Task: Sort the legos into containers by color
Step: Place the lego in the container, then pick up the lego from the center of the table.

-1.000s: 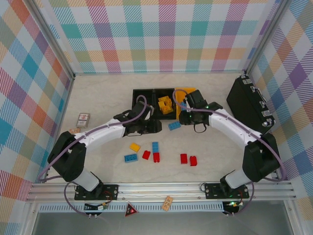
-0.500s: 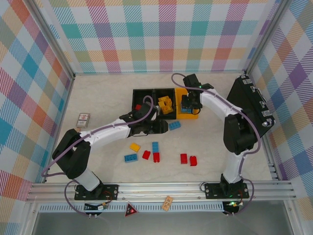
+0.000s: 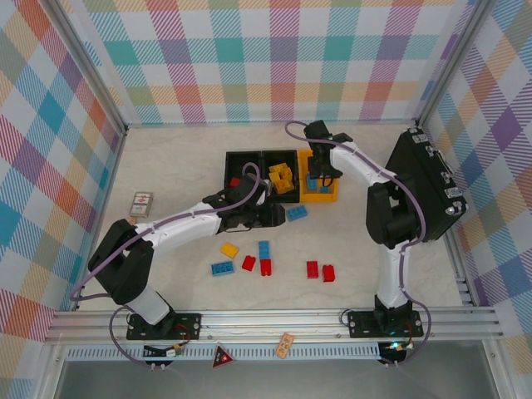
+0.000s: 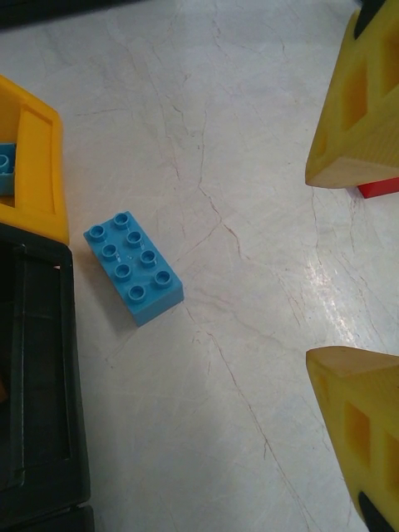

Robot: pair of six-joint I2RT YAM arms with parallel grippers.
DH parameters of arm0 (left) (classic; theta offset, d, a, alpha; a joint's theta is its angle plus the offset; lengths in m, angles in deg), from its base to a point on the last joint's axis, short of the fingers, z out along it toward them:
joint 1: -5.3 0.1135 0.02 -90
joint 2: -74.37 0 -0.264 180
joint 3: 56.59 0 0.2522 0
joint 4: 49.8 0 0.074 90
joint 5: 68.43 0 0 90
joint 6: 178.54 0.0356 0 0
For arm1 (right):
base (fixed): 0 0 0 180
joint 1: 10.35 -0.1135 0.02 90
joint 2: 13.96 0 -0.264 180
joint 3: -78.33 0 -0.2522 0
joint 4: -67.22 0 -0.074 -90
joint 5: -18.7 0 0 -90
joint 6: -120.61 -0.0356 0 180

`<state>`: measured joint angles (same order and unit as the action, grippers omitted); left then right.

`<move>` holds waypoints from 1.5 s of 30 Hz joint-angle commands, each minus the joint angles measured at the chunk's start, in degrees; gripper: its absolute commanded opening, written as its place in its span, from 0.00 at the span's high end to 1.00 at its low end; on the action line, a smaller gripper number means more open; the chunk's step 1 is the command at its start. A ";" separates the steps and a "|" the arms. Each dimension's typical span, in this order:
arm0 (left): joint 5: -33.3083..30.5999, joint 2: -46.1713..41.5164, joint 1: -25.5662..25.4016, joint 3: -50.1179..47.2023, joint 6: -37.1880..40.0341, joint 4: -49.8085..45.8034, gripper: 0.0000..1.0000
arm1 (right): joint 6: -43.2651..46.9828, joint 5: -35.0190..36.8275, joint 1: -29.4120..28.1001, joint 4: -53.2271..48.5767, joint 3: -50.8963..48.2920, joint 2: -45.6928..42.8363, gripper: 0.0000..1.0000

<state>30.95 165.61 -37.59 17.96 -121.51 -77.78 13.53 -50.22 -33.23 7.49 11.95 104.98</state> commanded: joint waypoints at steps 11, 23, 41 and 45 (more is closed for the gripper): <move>-4.73 -4.17 -0.38 -2.71 -1.19 0.44 0.47 | -2.16 -5.73 -0.67 4.00 -11.30 -15.20 0.48; -9.29 -7.33 -0.40 -7.11 -2.61 0.57 0.39 | -2.25 -16.28 -4.47 15.62 -34.84 -33.45 0.33; -10.53 -14.59 -0.34 -17.10 -2.02 8.80 0.28 | 1.30 -12.98 -10.64 44.83 -56.52 -32.11 0.20; -10.92 -14.13 -0.28 -17.70 -2.27 8.50 0.28 | 2.26 -11.73 -11.57 48.00 -55.31 -28.14 0.20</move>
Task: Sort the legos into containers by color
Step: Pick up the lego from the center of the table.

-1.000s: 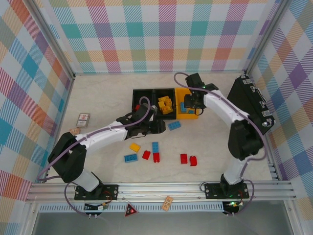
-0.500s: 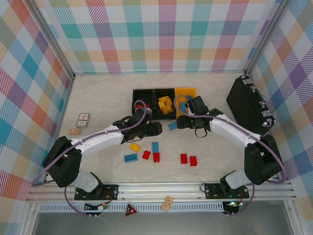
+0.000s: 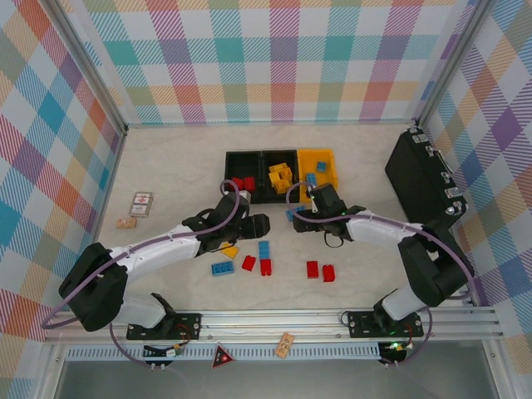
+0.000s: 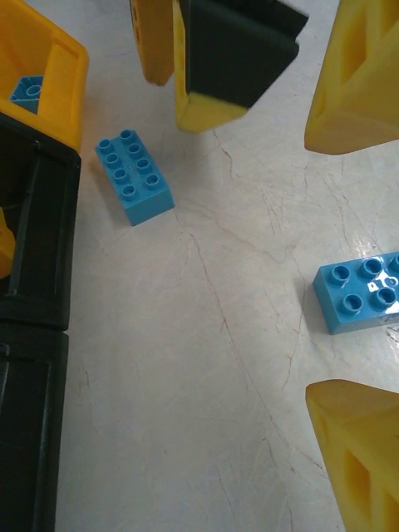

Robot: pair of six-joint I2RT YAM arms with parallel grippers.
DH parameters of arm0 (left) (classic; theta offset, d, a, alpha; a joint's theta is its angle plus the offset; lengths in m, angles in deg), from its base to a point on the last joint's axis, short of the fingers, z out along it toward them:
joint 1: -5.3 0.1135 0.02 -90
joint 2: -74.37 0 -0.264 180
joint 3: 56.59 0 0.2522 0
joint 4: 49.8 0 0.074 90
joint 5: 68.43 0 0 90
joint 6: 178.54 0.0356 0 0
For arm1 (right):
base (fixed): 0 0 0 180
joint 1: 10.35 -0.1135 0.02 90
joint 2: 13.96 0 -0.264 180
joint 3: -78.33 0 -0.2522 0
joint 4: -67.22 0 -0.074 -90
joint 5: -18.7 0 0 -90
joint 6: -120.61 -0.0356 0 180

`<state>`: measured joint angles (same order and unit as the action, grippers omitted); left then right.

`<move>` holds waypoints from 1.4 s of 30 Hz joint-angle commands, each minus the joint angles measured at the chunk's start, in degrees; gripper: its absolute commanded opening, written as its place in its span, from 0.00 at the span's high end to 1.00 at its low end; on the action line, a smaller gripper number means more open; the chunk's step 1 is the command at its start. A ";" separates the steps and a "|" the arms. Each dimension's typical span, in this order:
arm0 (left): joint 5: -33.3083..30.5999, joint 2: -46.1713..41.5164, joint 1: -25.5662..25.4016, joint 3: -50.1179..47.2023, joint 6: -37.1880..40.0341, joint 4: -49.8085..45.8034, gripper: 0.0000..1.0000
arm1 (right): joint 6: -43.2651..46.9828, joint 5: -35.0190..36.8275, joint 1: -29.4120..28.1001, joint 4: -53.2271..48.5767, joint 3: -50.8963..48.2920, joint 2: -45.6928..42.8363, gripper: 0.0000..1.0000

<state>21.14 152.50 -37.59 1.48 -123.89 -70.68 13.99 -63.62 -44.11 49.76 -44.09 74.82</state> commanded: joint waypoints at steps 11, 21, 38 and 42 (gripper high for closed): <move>-1.85 -0.17 -0.30 -1.47 -0.45 1.08 0.29 | 2.40 3.74 -2.59 8.28 6.33 11.86 0.20; -2.43 1.13 -0.27 -1.46 -0.51 0.89 0.30 | 1.85 3.21 -4.69 8.04 9.67 15.75 0.21; -2.75 1.03 -0.35 -1.62 -0.20 0.57 0.30 | -3.79 9.63 -7.83 4.34 10.28 16.80 0.34; -2.95 0.93 -0.31 -1.66 -0.06 0.76 0.31 | -3.85 10.20 -8.20 3.71 7.58 11.49 0.41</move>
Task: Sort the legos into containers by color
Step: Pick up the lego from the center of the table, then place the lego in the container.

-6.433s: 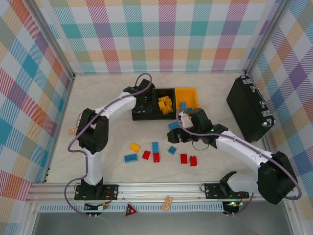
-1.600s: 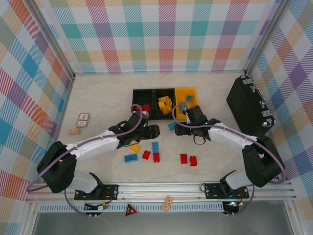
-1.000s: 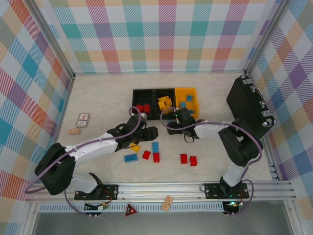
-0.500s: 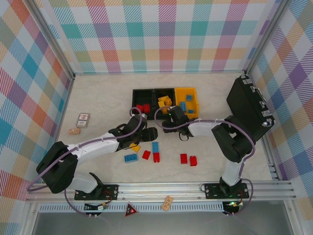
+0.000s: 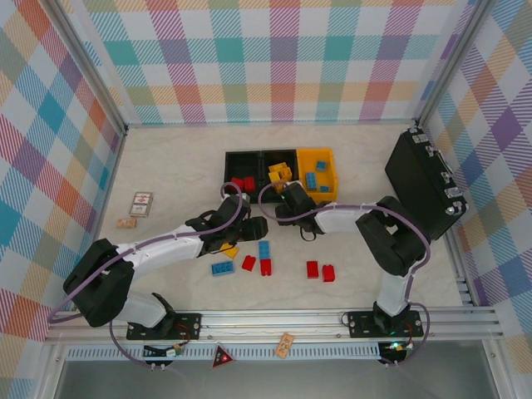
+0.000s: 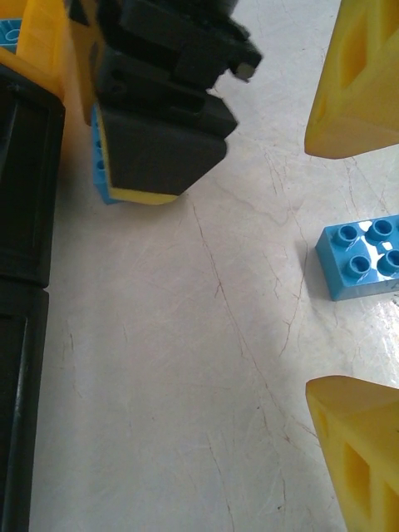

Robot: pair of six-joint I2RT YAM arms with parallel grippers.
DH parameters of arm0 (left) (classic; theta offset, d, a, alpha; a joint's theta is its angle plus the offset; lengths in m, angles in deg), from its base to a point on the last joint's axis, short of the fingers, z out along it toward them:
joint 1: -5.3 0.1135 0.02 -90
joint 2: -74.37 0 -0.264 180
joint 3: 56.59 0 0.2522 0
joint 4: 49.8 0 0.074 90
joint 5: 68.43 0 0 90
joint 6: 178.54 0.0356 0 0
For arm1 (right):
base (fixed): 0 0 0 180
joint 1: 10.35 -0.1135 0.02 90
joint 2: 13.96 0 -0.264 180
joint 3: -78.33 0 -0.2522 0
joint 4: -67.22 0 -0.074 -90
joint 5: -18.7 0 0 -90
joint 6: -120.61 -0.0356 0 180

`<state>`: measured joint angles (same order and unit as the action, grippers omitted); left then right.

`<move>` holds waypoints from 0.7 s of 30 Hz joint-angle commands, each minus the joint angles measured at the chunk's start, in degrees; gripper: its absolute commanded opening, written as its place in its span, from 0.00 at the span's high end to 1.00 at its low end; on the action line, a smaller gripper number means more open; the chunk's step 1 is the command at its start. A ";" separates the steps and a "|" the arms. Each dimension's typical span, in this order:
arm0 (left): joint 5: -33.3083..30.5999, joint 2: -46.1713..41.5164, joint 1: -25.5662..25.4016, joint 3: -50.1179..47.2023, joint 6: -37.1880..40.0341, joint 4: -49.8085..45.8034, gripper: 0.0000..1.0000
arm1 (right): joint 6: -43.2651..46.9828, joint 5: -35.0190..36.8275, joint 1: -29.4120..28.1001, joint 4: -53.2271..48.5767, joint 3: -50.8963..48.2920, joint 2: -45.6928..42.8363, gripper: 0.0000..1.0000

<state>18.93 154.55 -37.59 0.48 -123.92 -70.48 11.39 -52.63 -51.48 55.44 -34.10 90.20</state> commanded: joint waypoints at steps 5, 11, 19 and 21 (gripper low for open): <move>0.38 -0.31 -0.32 0.04 -0.03 1.54 0.31 | -0.70 0.50 -0.76 -5.54 -4.58 -12.57 0.42; 1.95 1.01 -0.30 1.85 0.61 2.58 0.30 | -3.95 -0.11 3.00 -13.05 -2.77 -19.66 0.41; 3.76 2.30 -0.49 4.79 0.92 3.79 0.30 | -11.38 -3.54 9.91 -21.70 6.09 -18.12 0.42; 4.00 2.47 -0.51 5.17 1.02 3.74 0.30 | -12.70 -4.02 11.13 -22.93 8.51 -16.67 0.42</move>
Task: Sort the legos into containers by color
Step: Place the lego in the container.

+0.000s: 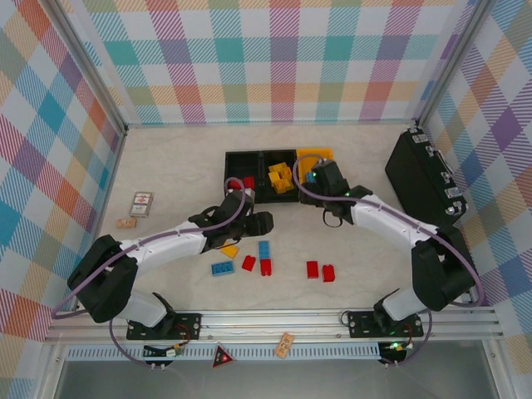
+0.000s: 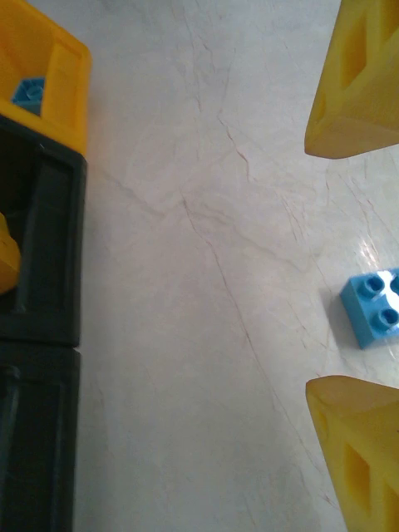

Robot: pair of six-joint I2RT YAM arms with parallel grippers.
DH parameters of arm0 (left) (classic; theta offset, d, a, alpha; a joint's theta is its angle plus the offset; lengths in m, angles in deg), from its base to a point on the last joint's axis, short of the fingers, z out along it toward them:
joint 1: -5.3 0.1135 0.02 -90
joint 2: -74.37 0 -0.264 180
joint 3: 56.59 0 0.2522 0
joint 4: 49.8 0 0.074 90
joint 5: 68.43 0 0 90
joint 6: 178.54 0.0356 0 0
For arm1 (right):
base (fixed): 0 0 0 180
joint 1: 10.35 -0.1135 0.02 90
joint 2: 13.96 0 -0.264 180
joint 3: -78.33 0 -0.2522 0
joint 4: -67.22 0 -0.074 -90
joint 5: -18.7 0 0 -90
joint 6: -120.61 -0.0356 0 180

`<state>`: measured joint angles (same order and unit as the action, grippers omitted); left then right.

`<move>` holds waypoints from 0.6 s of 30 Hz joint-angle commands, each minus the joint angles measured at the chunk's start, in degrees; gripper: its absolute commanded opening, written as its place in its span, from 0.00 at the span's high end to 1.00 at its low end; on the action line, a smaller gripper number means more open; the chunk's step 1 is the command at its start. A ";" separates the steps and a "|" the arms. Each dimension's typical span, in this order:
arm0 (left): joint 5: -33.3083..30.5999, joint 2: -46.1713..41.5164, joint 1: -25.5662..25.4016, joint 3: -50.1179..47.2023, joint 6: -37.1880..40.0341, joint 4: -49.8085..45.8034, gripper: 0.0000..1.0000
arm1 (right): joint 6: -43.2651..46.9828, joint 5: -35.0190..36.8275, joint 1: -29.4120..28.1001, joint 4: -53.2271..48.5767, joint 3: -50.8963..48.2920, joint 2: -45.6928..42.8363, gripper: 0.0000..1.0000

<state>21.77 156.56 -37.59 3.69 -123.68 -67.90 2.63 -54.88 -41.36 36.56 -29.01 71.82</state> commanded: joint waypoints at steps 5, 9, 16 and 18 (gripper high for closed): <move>1.55 0.53 -0.67 1.74 0.35 1.42 0.31 | -7.83 -2.02 3.42 -7.62 10.07 6.84 0.42; 1.30 -0.12 -0.80 1.24 0.22 1.46 0.31 | -11.57 -1.60 4.74 -10.09 13.95 10.60 0.41; 1.36 -0.76 -0.92 0.56 0.14 1.61 0.31 | -19.63 1.54 5.60 -12.66 18.08 15.33 0.41; 1.53 -0.80 -0.90 0.37 0.09 1.89 0.31 | -22.13 2.51 5.66 -13.57 19.35 16.67 0.41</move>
<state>22.58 156.78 -37.77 4.59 -123.70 -67.44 -13.72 -54.46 -36.15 25.76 -12.36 87.08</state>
